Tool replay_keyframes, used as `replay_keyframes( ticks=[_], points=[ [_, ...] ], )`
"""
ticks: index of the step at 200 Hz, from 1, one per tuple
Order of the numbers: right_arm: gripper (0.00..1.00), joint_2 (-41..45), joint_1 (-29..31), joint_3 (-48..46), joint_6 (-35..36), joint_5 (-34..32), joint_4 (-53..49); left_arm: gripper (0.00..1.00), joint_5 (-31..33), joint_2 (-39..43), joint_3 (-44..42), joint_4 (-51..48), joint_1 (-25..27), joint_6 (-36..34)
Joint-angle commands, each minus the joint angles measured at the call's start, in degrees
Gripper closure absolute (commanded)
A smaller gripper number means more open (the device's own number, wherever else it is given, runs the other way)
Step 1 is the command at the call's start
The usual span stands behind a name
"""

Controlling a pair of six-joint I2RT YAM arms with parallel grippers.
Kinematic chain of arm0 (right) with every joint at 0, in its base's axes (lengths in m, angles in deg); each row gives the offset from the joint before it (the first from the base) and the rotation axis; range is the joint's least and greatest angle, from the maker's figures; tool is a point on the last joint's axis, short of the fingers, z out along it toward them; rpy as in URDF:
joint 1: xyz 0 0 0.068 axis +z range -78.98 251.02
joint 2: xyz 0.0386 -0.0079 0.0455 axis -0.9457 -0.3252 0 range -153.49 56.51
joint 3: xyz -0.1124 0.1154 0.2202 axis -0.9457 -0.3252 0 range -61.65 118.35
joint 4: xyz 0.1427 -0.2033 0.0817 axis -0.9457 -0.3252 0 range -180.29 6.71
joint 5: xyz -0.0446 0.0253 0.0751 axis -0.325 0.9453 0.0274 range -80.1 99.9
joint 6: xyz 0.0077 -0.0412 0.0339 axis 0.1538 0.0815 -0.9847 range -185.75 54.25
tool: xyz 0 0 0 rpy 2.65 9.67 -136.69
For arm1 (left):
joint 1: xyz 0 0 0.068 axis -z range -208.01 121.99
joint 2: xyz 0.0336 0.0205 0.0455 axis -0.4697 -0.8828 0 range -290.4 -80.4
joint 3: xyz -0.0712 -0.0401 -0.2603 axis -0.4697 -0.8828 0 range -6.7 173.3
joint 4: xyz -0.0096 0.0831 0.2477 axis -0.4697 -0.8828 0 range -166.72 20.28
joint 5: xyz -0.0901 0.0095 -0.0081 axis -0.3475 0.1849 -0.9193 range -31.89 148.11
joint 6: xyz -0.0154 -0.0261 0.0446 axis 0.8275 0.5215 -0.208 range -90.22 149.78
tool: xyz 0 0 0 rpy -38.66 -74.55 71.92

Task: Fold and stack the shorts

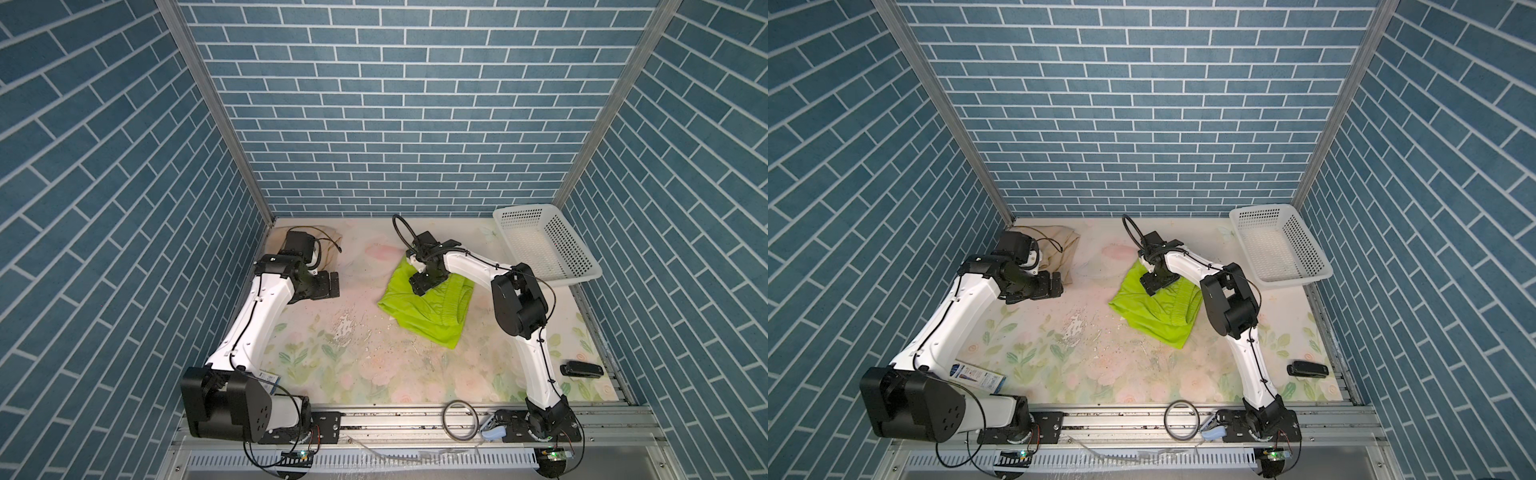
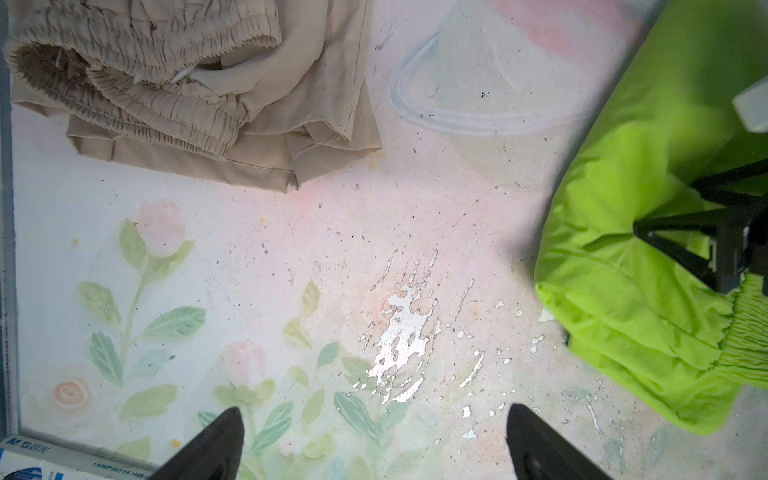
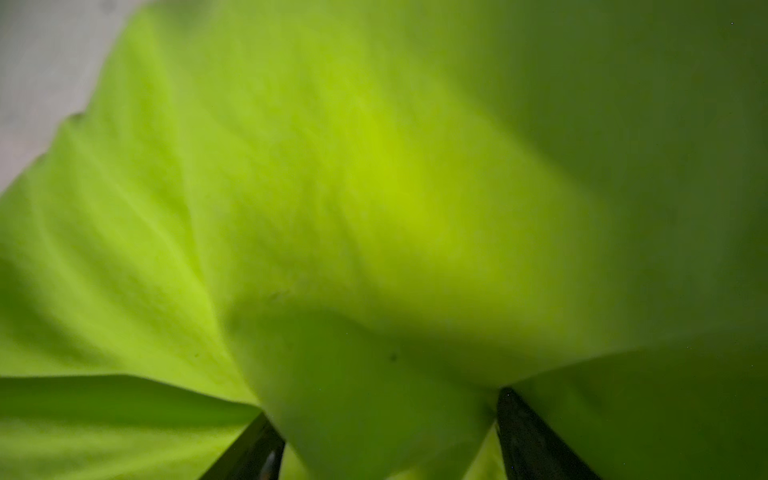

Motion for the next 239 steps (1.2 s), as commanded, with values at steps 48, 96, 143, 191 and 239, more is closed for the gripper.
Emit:
replay_keyframes(
  ticks=[48,96,143,191,239],
  points=[
    [0.21,8.5,-8.7,-4.5,-5.4,2.1,5.7,0.0,2.1,-3.0,4.5,1.4,-0.6,0.8],
    [0.13,17.1,-8.6,-11.5,13.7,2.2,-0.2,0.0,5.8,-7.7,13.1,-2.1,-1.0,-2.0],
    [0.1,13.6,-9.0,-12.0,21.7,-4.4,-2.7,0.0,3.3,-10.5,14.3,-1.3,-1.8,-3.4],
    [0.09,13.3,-10.9,-15.3,14.2,7.1,-2.2,0.0,8.0,-11.8,17.0,-2.1,-3.7,-5.4],
    [0.09,21.5,-10.1,-31.1,-1.9,18.8,9.7,0.0,10.8,-13.1,16.7,1.2,-4.4,-6.3]
  ],
)
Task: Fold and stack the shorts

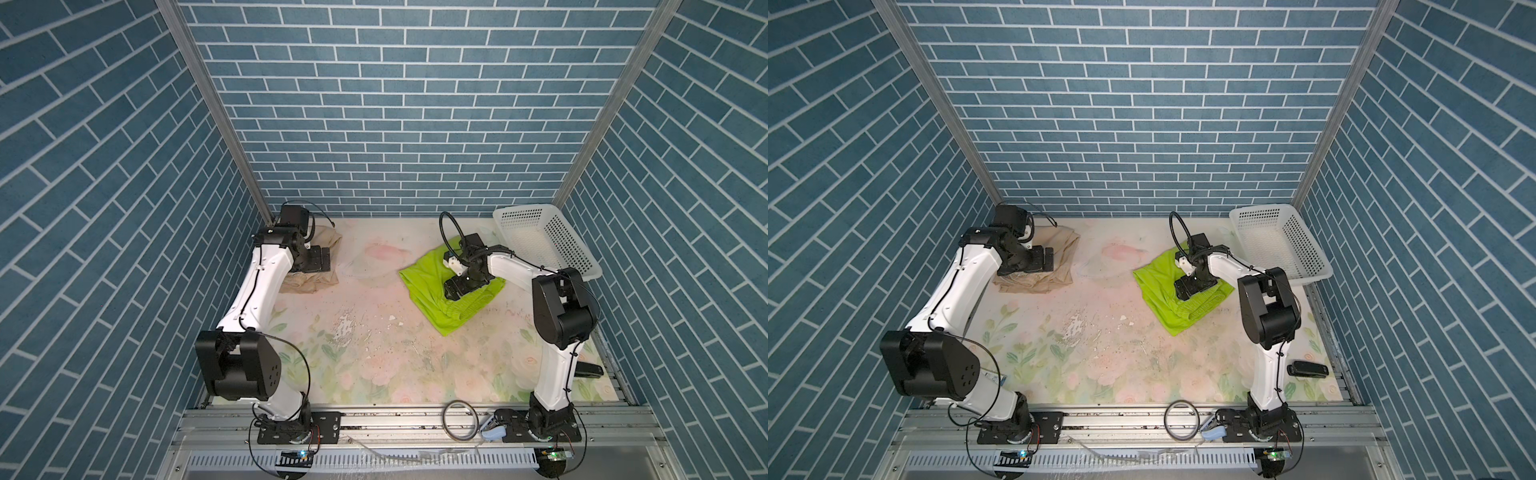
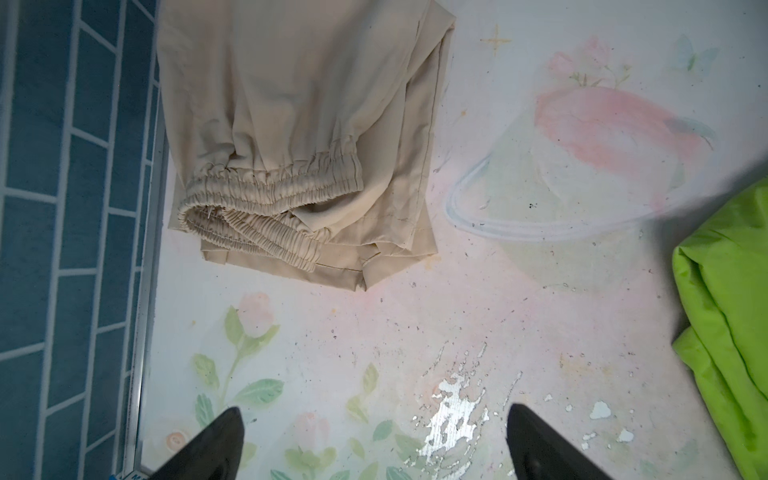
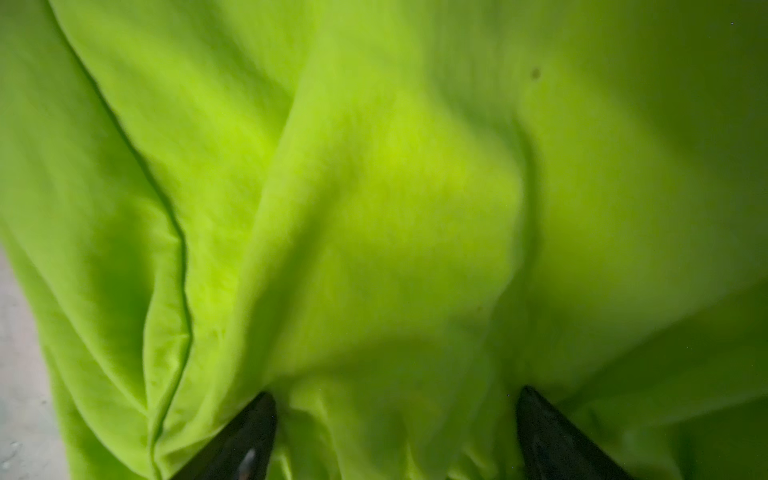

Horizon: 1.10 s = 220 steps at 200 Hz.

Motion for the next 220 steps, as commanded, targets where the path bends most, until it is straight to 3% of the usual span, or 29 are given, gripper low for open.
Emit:
replay_keyframes(
  ticks=[1,10,42,83,127,160,220],
  points=[
    [0.09,4.6,1.2,-6.5,-11.3,9.4,4.1,0.0,2.4,-1.1,0.6,1.5,-0.9,-1.1],
    [0.1,6.4,2.0,-8.9,-13.4,10.0,6.4,0.0,3.1,-1.9,1.0,2.7,-1.1,-1.1],
    [0.09,15.3,2.9,-12.9,-15.1,2.9,11.5,0.0,2.3,-8.2,4.2,8.9,-3.0,-1.8],
    [0.07,24.6,3.1,-12.5,-11.4,1.8,13.3,0.0,-0.8,-24.8,18.9,9.4,-7.2,-3.8],
    [0.08,28.4,3.1,-15.5,-8.7,1.8,13.0,0.0,2.1,-40.2,33.8,3.5,-8.2,-9.3],
    [0.08,30.1,3.0,-21.2,-9.5,3.3,17.0,0.0,1.7,-44.6,35.7,2.6,-9.1,-9.7],
    [0.08,29.2,3.0,-25.7,-12.2,7.8,22.4,0.0,-3.3,-45.4,28.6,3.3,-9.1,-5.2]
  ],
)
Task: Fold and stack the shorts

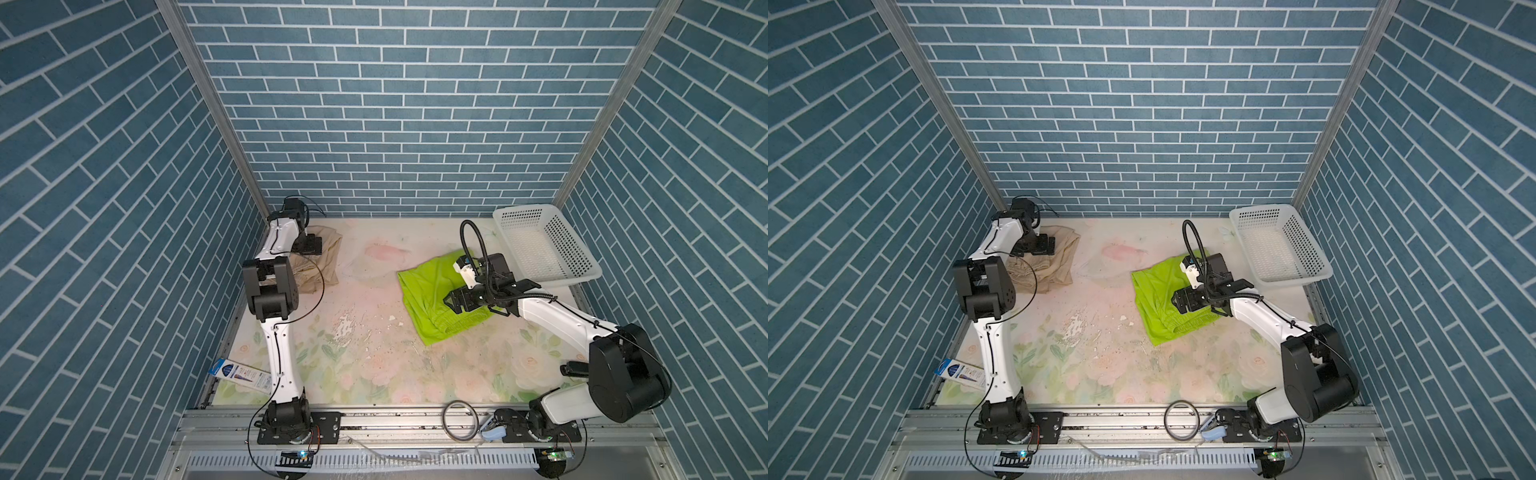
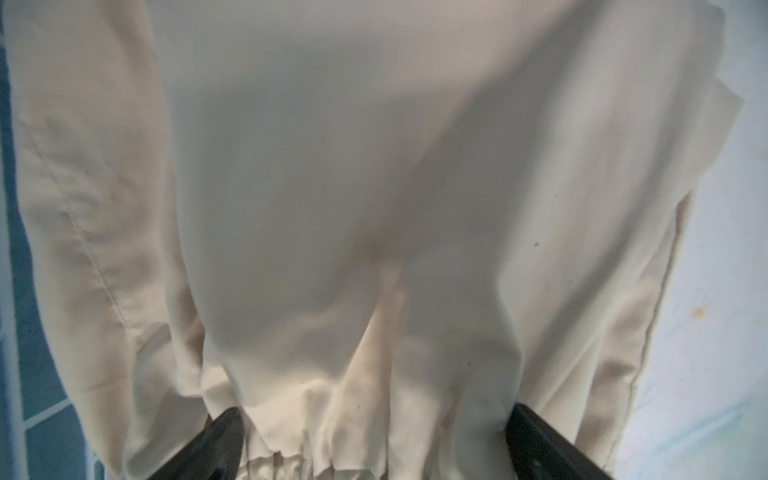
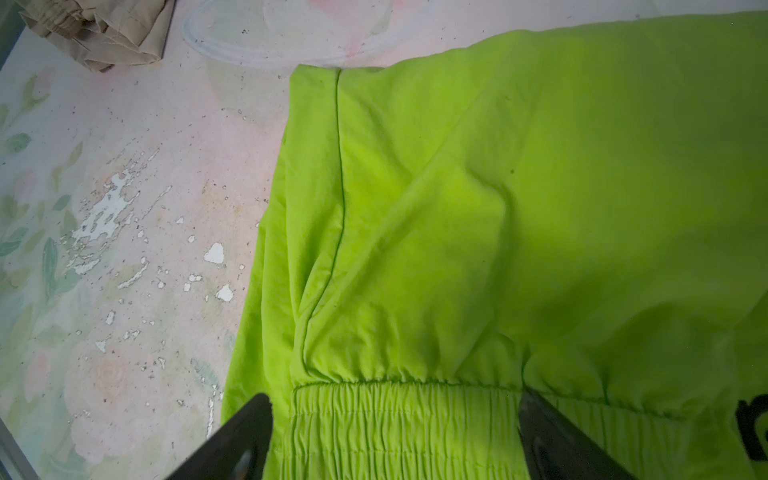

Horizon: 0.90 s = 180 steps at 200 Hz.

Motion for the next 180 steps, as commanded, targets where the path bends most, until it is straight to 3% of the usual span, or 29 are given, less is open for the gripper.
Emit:
replay_keyframes(
  ticks=[1,81,153,180],
  points=[
    [0.08,0.7,-0.1,-0.1,-1.5,2.7,3.3,0.0,-3.0,0.0,-4.9,-1.3,-0.2,2.6],
    [0.09,-0.7,0.4,-3.4,-2.5,4.5,0.8,0.0,-14.2,19.4,-38.2,13.6,0.7,14.0],
    [0.1,-0.4,10.8,-5.8,-7.0,3.7,6.5,0.0,-9.8,37.3,-57.5,13.4,8.1,14.6],
    [0.1,-0.2,10.9,-1.1,-5.6,-4.5,1.6,0.0,-4.7,44.0,-56.1,8.9,9.2,14.7]
  ],
)
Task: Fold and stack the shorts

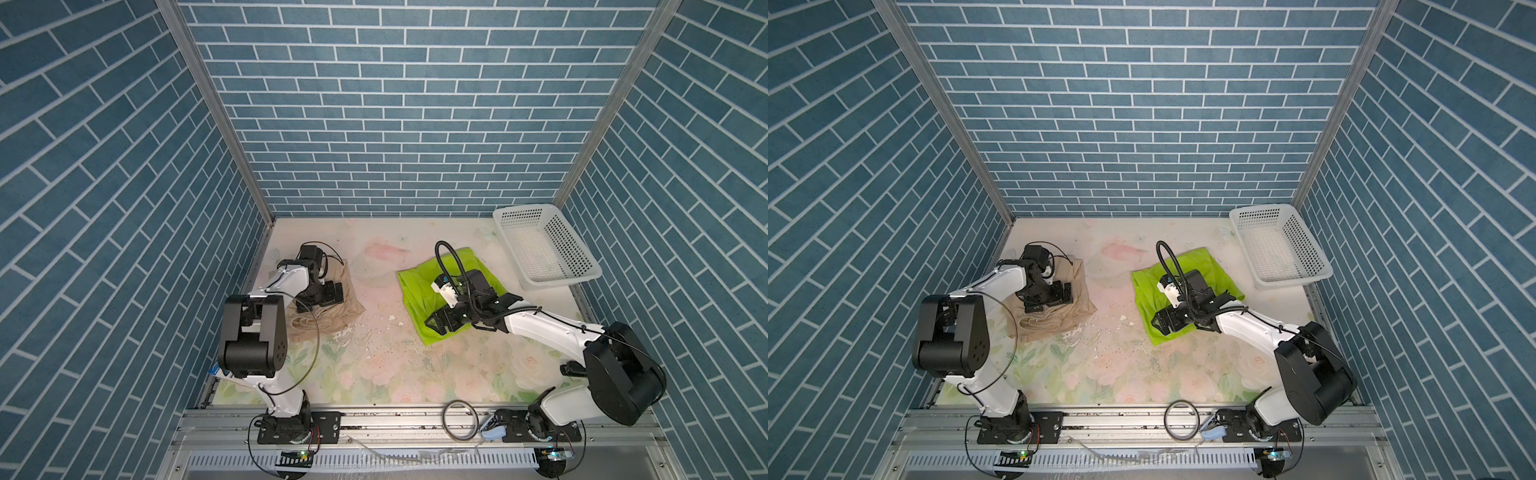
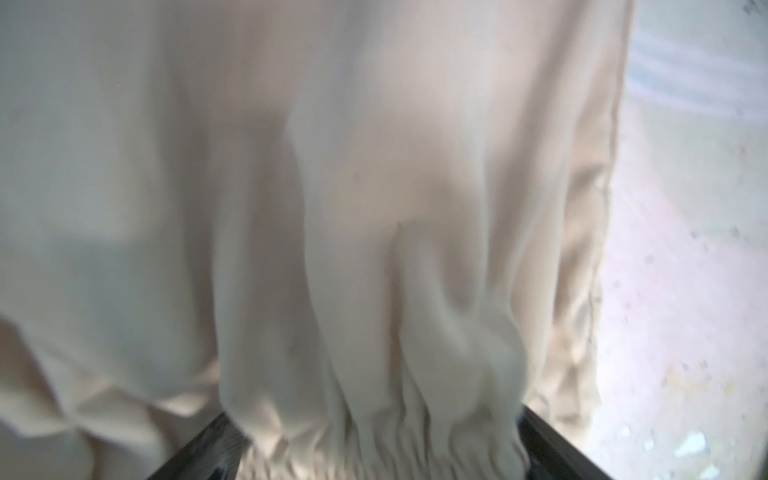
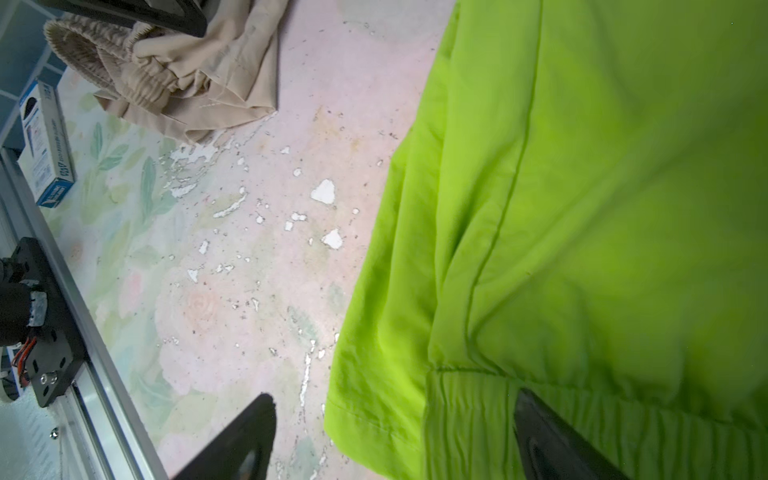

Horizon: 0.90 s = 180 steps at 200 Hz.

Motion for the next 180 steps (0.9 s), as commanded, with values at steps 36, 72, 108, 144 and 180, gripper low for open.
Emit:
replay_keyframes(
  ticks=[36,72,108,144,180],
  points=[
    [0.09,-9.1,-9.3,17.9,4.1,-15.0,-17.6,0.0,4.9,14.4,6.9,-5.8,1.1,1.4],
    [0.09,-16.7,-11.1,22.0,6.5,-15.4,-19.9,0.0,-0.2,22.2,2.5,-2.4,5.0,5.5],
    [0.09,-18.7,-10.7,18.0,3.9,-4.7,-16.0,0.0,-0.9,27.2,-3.9,-2.0,8.8,8.2],
    [0.1,-19.0,-8.0,13.4,1.6,-3.5,-13.8,0.0,-2.8,31.9,-8.1,-1.0,8.9,9.7],
    [0.11,-15.7,-1.1,9.3,-2.9,-1.1,-10.6,0.0,-3.5,34.0,-11.5,2.3,10.9,13.2]
  ],
)
